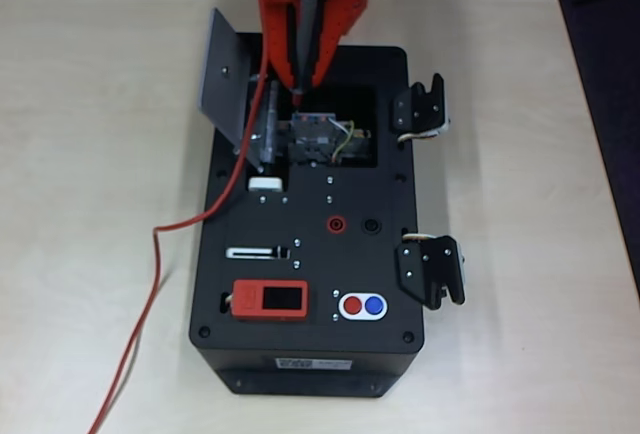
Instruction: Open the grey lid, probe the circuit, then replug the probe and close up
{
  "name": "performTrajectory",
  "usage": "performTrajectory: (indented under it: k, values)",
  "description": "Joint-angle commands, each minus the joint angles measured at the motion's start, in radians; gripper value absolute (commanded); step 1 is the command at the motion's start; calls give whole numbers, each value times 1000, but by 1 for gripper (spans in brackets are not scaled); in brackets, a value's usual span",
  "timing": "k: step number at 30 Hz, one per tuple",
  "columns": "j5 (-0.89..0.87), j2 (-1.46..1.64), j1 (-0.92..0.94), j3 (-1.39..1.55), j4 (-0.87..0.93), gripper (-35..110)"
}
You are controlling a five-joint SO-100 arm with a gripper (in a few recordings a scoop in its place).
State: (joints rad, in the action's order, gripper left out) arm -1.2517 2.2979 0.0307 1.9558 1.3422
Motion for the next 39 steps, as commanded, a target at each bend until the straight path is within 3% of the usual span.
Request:
performTrajectory:
  k: [1, 39]
  values:
    - [-12, 28, 6, -17, 11, 0]
    - [-43, 138, 18, 281, -187, 0]
